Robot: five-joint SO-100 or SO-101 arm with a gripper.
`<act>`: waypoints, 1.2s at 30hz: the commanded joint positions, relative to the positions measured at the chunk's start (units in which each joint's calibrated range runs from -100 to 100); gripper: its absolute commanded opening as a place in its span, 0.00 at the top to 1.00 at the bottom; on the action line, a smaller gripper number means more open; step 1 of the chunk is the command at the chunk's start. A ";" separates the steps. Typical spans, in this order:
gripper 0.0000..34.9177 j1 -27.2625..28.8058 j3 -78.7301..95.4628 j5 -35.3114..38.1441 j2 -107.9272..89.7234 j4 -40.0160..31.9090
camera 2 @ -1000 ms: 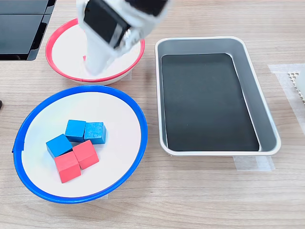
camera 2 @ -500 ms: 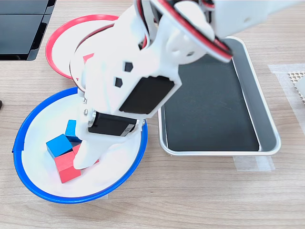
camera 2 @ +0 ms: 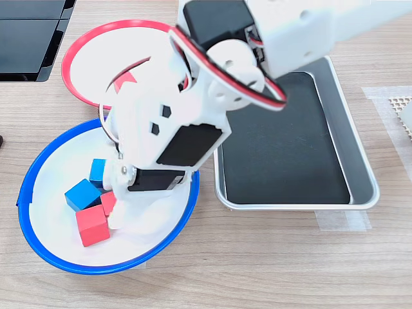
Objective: Resolve any anomalies and move all blocks to matching dishes
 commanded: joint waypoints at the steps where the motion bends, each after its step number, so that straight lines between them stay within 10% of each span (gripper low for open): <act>1: 0.58 -0.50 0.14 0.59 -0.29 -0.66; 10: 0.65 -1.63 0.87 0.39 -0.29 -0.57; 15: 0.98 -1.72 0.78 0.34 -0.03 -1.15; 25: 0.99 -1.06 -0.86 -9.04 -11.63 10.90; 36: 0.99 18.70 -14.79 -7.81 -14.45 29.55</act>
